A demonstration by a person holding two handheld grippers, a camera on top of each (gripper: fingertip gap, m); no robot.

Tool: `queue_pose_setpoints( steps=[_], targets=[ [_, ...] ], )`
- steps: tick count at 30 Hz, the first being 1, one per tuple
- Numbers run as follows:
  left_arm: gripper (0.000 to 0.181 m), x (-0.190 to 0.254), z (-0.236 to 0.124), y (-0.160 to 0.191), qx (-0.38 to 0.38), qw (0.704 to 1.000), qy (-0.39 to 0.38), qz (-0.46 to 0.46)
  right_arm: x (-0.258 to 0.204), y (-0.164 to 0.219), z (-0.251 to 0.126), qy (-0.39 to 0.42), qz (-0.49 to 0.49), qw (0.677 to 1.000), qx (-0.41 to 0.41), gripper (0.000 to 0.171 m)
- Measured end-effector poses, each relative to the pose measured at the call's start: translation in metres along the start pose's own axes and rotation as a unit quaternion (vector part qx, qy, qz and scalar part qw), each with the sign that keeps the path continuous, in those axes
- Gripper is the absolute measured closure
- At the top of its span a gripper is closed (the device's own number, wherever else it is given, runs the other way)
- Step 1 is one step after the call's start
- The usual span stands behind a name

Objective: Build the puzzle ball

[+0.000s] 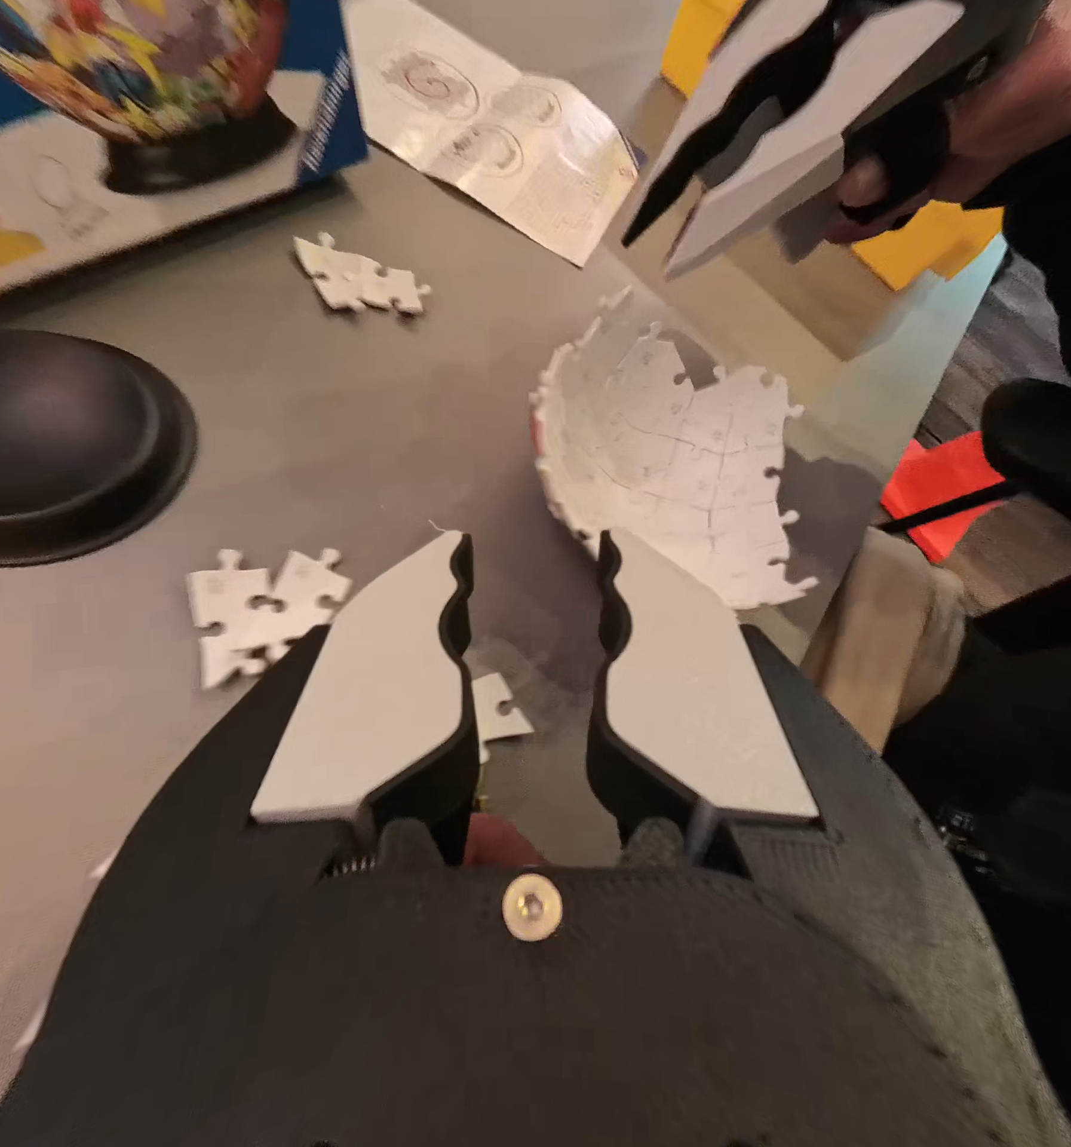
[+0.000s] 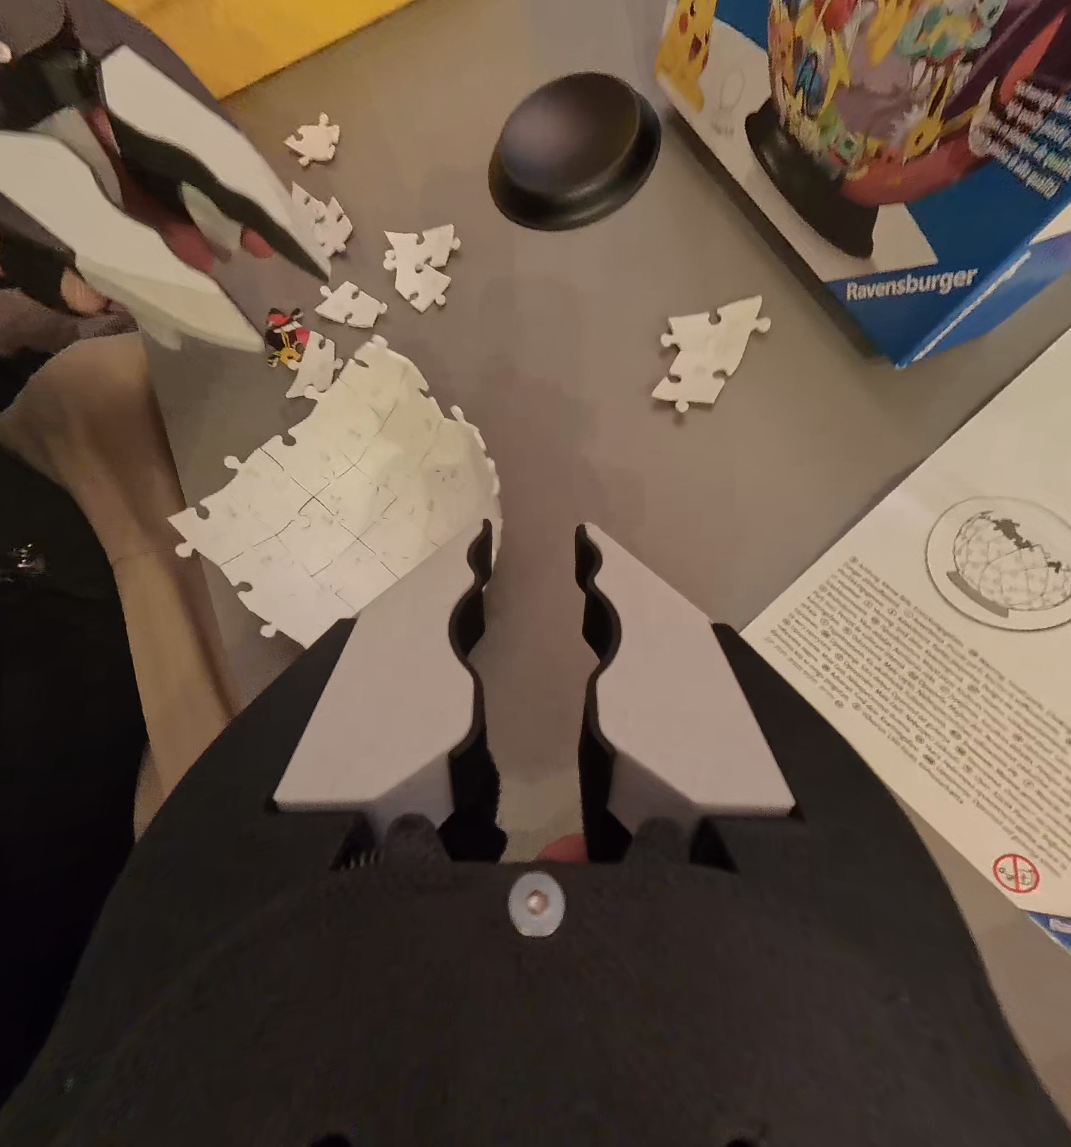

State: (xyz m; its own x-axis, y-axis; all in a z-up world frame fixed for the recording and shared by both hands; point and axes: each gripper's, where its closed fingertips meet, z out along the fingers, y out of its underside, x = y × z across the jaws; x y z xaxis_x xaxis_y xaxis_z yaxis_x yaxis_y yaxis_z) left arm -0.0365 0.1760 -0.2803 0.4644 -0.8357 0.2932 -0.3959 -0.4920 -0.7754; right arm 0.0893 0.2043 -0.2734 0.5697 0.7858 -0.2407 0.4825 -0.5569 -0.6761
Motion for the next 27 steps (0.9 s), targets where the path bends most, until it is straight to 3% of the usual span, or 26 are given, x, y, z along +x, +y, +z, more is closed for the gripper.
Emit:
queue_pose_setpoints(
  steps=[10, 23, 27],
  targets=[
    [0.142, 0.046, 0.02, 0.027, -0.064, 0.996, 0.058, 0.038, 0.0, 0.007, 0.023, -0.005, -0.008, 1.0, -0.028, 0.147],
    [0.139, 0.088, 0.027, 0.031, -0.06, 0.988, 0.116, 0.084, 0.009, -0.01, 0.032, 0.01, -0.026, 1.0, -0.01, 0.146],
    [0.138, 0.087, 0.028, 0.024, -0.039, 0.988, 0.107, 0.102, 0.027, -0.034, 0.02, 0.045, -0.023, 0.998, 0.032, 0.144]
  ],
)
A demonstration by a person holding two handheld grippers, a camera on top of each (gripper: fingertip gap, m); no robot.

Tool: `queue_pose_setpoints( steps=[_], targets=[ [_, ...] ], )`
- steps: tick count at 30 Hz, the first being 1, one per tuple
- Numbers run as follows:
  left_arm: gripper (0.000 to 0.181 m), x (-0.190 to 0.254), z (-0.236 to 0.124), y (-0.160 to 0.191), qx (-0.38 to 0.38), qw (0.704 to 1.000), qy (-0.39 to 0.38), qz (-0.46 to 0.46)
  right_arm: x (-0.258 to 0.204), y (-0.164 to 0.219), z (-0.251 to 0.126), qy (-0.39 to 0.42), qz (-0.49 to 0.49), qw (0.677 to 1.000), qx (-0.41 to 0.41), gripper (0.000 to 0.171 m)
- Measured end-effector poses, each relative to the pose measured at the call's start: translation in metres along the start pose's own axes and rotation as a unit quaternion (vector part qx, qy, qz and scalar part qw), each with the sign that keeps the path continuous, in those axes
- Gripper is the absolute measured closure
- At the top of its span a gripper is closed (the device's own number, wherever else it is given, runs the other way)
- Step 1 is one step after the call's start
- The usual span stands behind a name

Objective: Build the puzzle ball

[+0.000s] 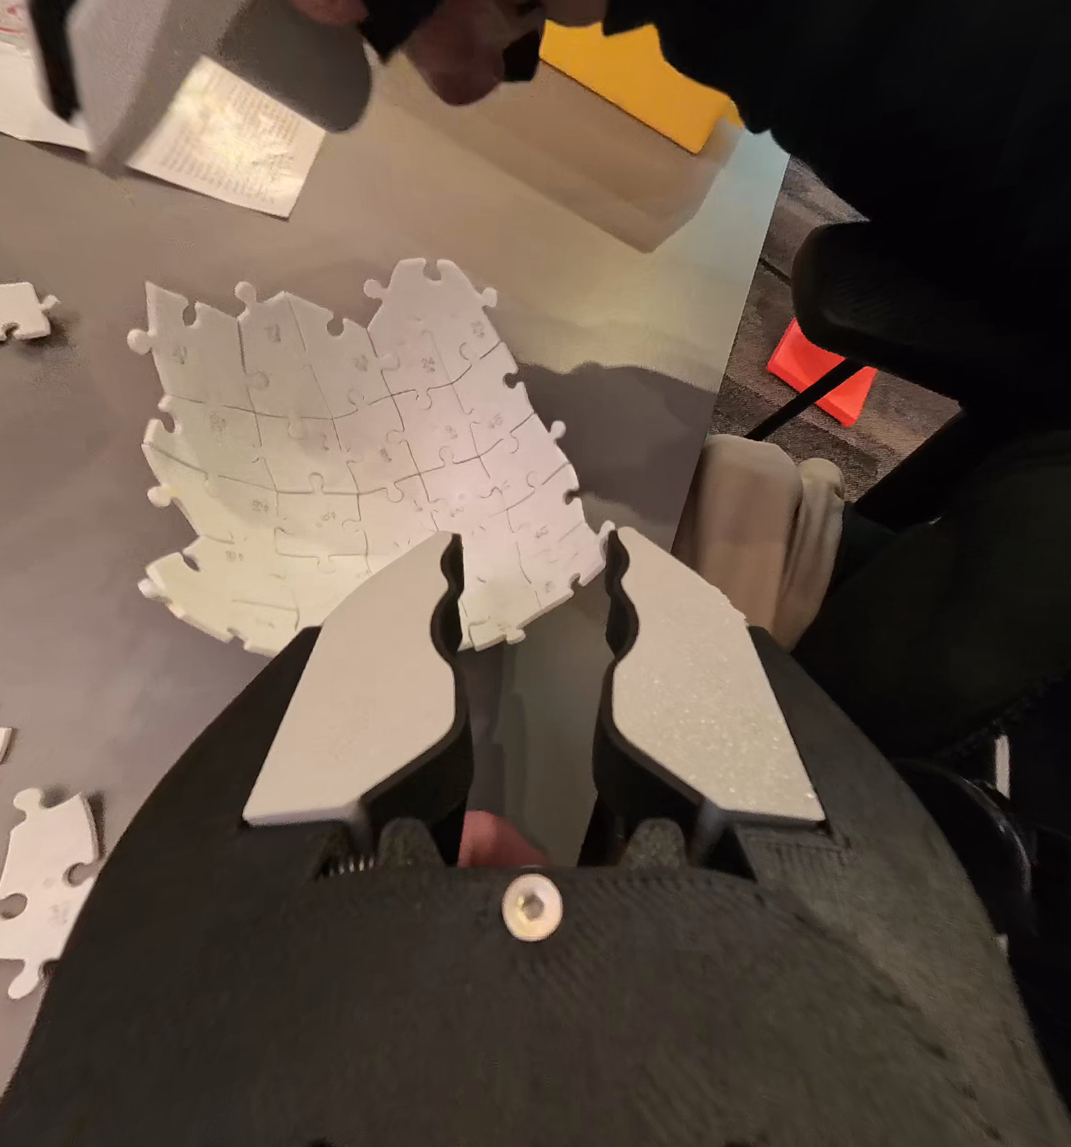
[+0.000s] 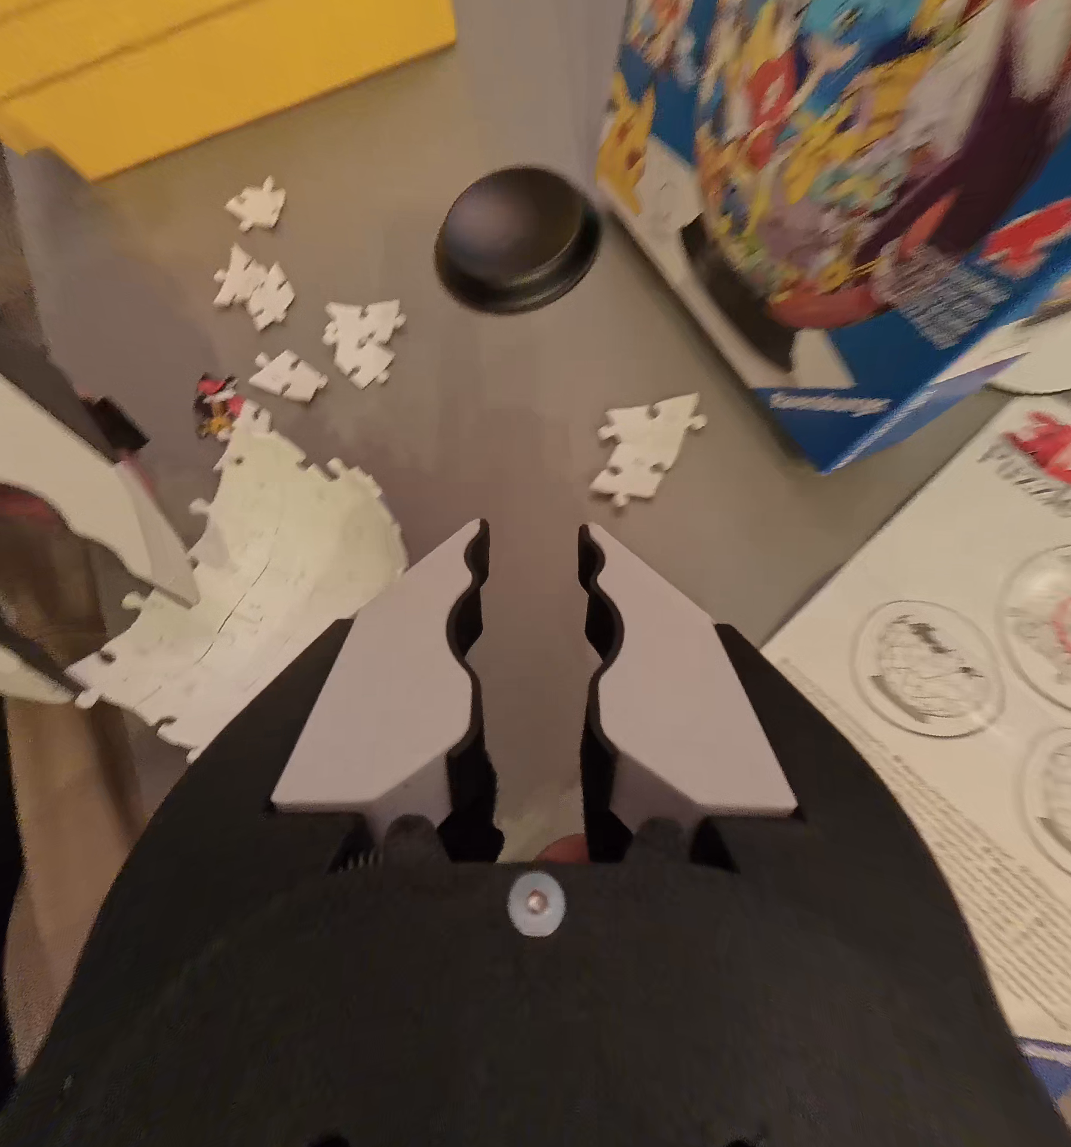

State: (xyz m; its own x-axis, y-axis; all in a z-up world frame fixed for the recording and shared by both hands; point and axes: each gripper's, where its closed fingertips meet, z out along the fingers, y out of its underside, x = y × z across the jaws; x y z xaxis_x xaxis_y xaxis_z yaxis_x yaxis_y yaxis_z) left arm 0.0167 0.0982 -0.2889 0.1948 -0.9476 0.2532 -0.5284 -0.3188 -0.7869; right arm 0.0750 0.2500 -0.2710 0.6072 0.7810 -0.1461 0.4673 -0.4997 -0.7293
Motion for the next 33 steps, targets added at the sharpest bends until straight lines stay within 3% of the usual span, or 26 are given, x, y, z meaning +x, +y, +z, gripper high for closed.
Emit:
queue_pose_setpoints(
  steps=[7, 15, 22, 25, 33],
  targets=[
    [0.138, 0.006, 0.006, -0.002, 0.001, 1.0, 0.0, 0.013, 0.041, 0.0, 0.033, 0.093, -0.092, 0.989, -0.065, 0.142],
    [0.138, 0.012, 0.011, -0.001, 0.002, 1.0, 0.002, 0.017, 0.042, 0.005, 0.066, 0.092, -0.154, 0.977, -0.115, 0.153],
    [0.138, 0.006, 0.007, -0.006, 0.014, 1.0, -0.003, 0.012, 0.037, 0.028, 0.055, 0.09, -0.128, 0.976, -0.151, 0.171],
    [0.138, 0.006, 0.008, -0.005, 0.011, 1.0, -0.004, 0.016, 0.026, 0.037, 0.048, 0.075, -0.081, 0.979, -0.17, 0.171],
    [0.137, 0.008, 0.007, -0.006, 0.013, 1.0, -0.006, 0.026, 0.009, 0.081, 0.003, 0.07, -0.08, 0.964, -0.244, 0.166]
  ],
)
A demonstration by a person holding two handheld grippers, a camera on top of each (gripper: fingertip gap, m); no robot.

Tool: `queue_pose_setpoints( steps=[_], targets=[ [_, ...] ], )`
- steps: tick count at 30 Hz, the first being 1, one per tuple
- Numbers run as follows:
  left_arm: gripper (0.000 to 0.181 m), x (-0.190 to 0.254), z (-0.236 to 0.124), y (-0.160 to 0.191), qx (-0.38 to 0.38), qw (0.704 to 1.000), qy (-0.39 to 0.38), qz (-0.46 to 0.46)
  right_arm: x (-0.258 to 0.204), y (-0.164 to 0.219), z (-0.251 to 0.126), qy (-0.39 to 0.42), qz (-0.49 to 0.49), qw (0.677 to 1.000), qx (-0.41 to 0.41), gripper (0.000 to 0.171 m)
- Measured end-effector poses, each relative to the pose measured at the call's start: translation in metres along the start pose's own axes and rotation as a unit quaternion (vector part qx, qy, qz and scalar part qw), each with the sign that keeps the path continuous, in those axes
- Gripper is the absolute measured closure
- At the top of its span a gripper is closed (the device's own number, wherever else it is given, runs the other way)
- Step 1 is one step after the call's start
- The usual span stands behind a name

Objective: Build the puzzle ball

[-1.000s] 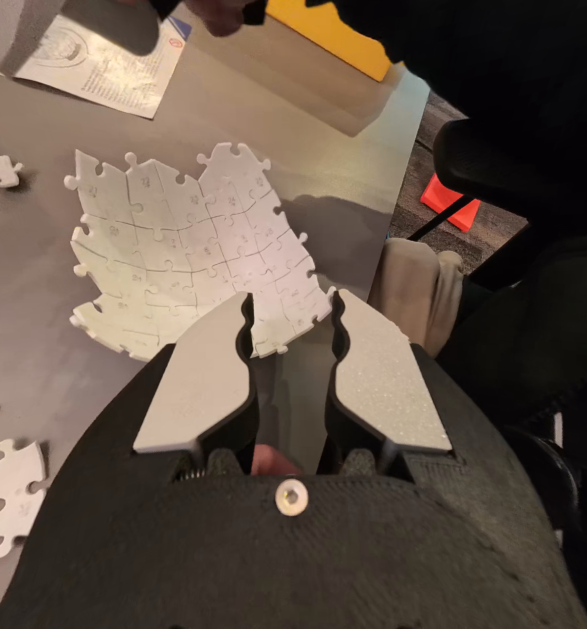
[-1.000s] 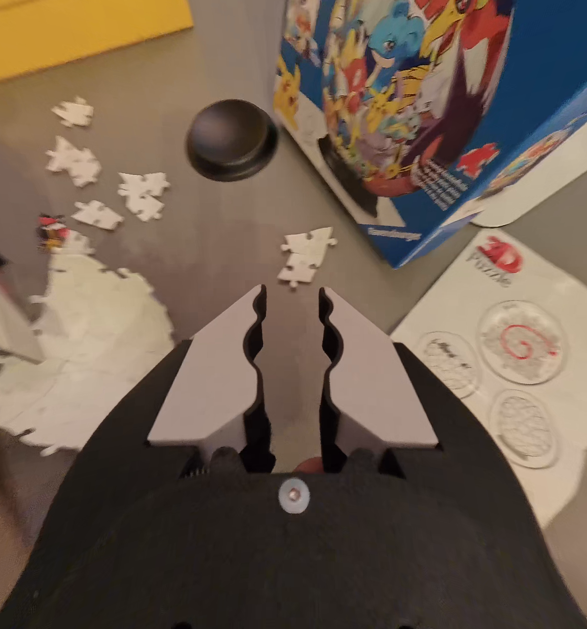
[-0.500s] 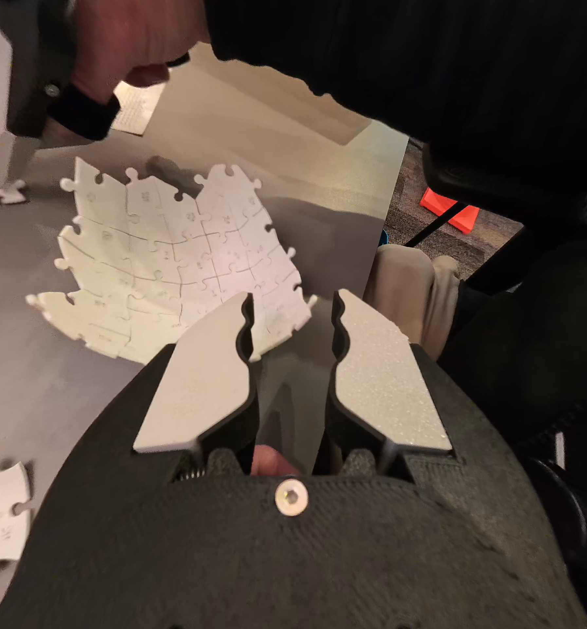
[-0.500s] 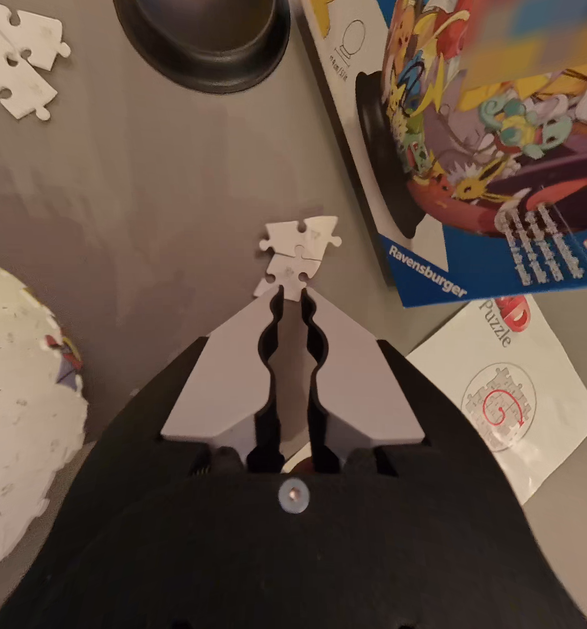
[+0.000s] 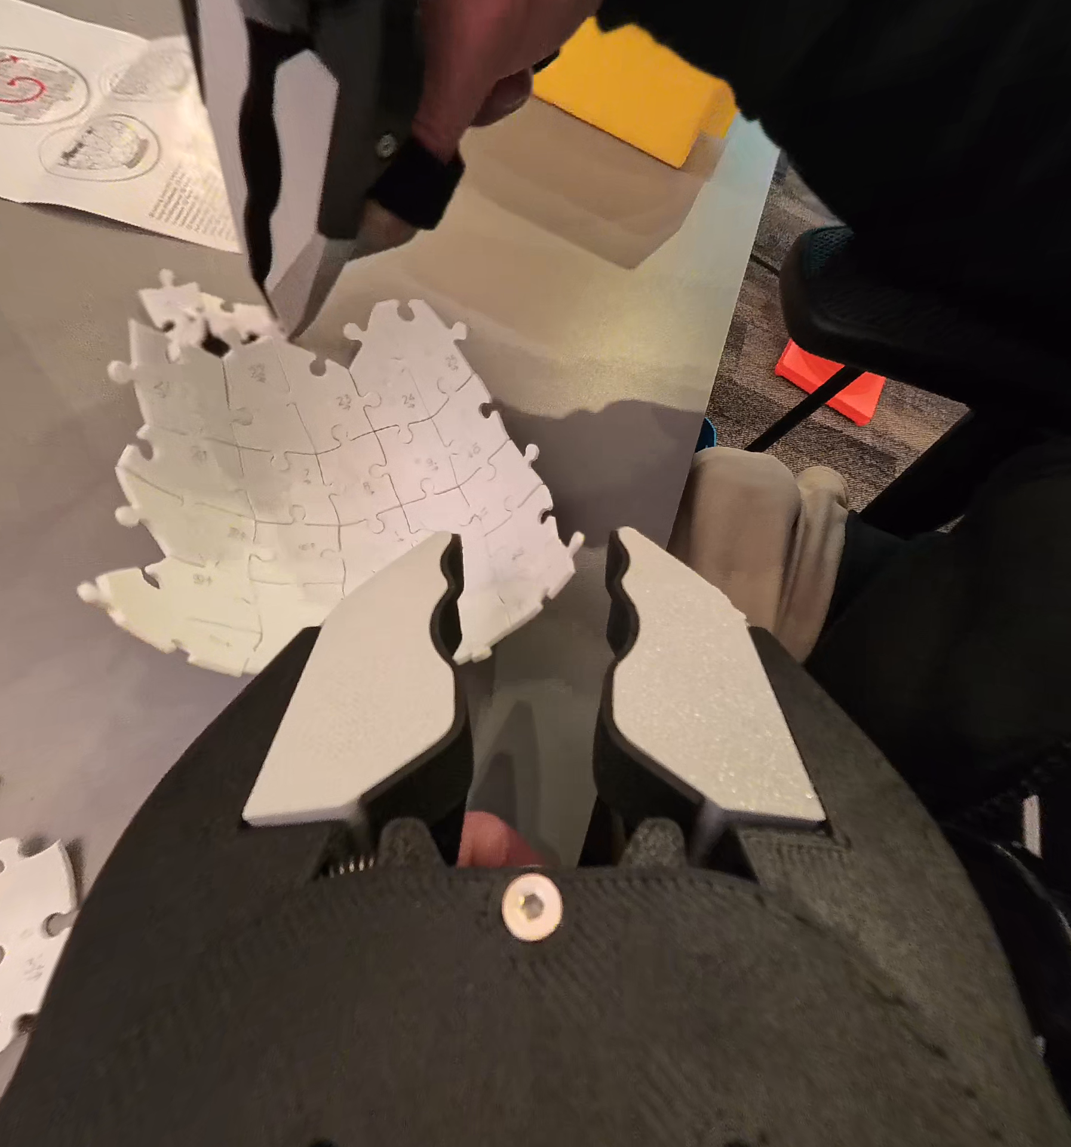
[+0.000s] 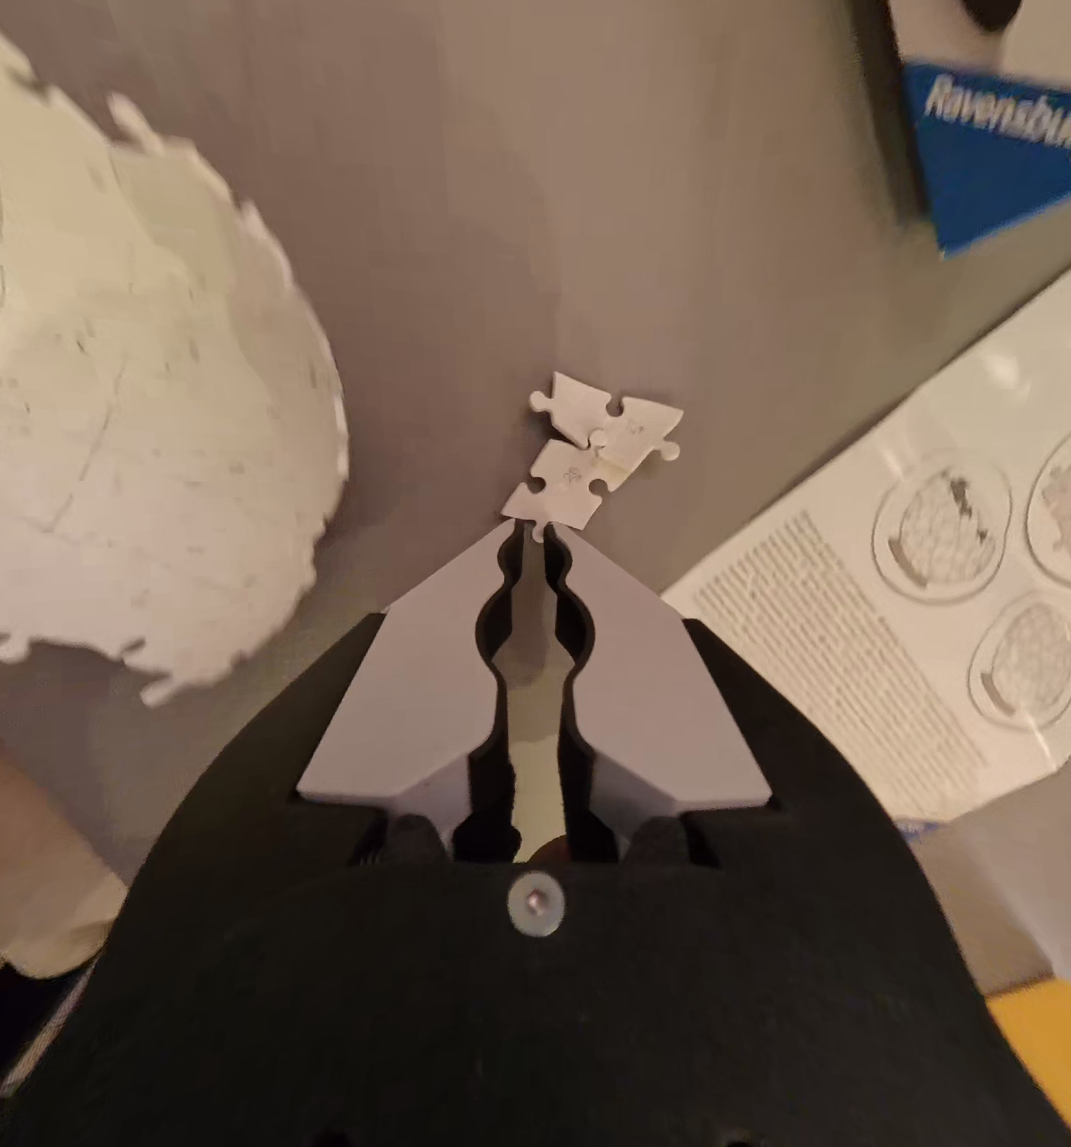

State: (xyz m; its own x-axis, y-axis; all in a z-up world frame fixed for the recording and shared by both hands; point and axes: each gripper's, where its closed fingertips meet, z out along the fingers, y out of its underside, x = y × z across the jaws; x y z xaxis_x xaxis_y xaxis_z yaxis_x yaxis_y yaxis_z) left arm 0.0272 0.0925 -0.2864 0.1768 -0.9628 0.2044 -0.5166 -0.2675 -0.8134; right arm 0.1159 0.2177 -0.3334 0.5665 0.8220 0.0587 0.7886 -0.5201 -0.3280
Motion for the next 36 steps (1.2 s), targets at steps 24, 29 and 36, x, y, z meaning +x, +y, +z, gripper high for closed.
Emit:
queue_pose_setpoints(
  steps=[24, 29, 36],
  targets=[
    [0.138, 0.004, 0.008, -0.009, -0.002, 0.998, -0.023, 0.062, 0.015, -0.012, 0.001, -0.008, 0.105, 0.984, 0.147, 0.171],
    [0.138, 0.003, 0.009, -0.007, -0.005, 0.998, -0.022, 0.061, 0.014, 0.0, -0.003, -0.001, 0.101, 0.984, 0.149, 0.171],
    [0.138, 0.001, 0.01, -0.005, -0.007, 0.998, -0.023, 0.057, 0.015, 0.001, -0.013, 0.004, 0.099, 0.978, 0.183, 0.171]
  ],
)
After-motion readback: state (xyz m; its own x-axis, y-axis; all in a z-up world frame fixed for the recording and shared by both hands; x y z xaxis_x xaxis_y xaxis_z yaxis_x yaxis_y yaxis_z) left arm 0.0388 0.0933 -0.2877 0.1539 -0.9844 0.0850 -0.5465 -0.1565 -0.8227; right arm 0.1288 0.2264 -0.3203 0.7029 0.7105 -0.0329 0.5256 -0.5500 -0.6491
